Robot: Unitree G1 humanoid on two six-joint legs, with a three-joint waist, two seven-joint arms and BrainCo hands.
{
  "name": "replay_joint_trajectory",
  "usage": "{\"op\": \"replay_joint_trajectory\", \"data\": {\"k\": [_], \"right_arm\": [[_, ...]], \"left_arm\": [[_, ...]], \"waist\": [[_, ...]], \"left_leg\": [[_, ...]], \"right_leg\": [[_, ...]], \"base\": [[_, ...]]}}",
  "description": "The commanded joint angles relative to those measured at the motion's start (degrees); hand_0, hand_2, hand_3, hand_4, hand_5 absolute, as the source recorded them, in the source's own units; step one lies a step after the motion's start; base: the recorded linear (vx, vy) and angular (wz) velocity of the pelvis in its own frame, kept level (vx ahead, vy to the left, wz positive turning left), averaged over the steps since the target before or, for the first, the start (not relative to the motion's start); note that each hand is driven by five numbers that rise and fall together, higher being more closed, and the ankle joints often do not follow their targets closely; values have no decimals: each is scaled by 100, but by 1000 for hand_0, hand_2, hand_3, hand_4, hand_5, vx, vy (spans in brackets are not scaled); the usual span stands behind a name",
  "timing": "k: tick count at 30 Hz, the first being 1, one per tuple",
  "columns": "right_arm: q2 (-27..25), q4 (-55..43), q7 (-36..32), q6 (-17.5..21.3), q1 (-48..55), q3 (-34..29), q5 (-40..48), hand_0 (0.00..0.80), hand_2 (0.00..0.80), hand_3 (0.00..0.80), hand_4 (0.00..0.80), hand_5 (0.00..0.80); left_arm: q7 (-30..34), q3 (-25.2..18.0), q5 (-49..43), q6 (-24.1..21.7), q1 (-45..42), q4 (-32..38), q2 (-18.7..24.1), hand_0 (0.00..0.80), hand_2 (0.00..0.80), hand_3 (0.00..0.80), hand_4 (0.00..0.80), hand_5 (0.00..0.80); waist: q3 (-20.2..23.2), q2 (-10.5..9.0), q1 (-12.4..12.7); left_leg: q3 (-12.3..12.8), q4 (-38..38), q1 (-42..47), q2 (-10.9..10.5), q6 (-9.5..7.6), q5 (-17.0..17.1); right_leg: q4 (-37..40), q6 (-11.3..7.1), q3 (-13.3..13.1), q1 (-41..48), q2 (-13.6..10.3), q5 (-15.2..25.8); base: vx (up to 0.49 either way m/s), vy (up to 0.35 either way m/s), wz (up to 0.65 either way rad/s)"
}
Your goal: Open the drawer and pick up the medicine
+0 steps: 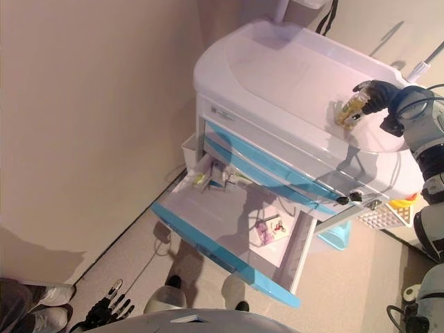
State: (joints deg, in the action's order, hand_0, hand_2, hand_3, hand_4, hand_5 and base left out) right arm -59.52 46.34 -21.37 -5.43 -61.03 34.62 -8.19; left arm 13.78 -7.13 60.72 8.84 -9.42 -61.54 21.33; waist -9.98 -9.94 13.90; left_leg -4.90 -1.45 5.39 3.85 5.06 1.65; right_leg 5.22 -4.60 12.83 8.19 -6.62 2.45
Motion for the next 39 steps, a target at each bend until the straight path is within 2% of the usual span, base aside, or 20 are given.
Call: {"op": "replay_joint_trajectory", "data": {"k": [1,13,21,29,34,39], "right_arm": [[-385,-315,434,-104,-436,479,-35,0,0,0,0,0],[-1065,-705,990,-201,-1164,599,718,0,0,0,0,0],[-1301,-994,1176,-230,-1433,584,1097,0,0,0,0,0],[-1671,-1514,1550,-306,-1656,466,1557,0,0,0,0,0],[-2094,-2514,2155,-557,-1113,-490,2108,0,0,0,0,0],[-2075,-3667,2526,-493,1097,-2788,2711,0,0,0,0,0]], "left_arm": [[62,116,-82,53,-65,55,136,0,0,0,0,0],[92,73,20,-11,-172,20,113,0,0,0,0,0],[129,92,21,-53,-190,41,75,0,0,0,0,0],[382,295,-452,-326,-185,268,122,0,0,0,0,0],[415,701,-1528,-583,-224,607,46,0,0,0,0,0],[223,996,-2917,-796,-193,748,30,0,0,0,0,0]], "waist": [[107,110,22],[189,58,-144],[248,39,-244],[301,32,-441],[349,156,-734],[384,333,-1076]], "left_leg": [[-226,142,-263,-141,-283,-221],[-113,150,-261,-112,-268,-236],[-26,131,-254,-98,-264,-234],[143,132,-244,-55,-254,-249],[329,155,-269,-38,-257,-262],[520,214,-291,-19,-256,-308]], "right_leg": [[-586,-290,-42,-154,-110,-149],[-564,-303,-127,-199,-104,-122],[-545,-307,-161,-229,-105,-104],[-535,-323,-271,-294,-100,-69],[-550,-341,-423,-413,-100,-49],[-629,-355,-605,-556,-109,-84]], "base": [[-5,-2,-3],[-2,-2,-3],[-8,2,-3],[-12,-6,-8],[-37,9,-14],[-48,40,-18]]}}
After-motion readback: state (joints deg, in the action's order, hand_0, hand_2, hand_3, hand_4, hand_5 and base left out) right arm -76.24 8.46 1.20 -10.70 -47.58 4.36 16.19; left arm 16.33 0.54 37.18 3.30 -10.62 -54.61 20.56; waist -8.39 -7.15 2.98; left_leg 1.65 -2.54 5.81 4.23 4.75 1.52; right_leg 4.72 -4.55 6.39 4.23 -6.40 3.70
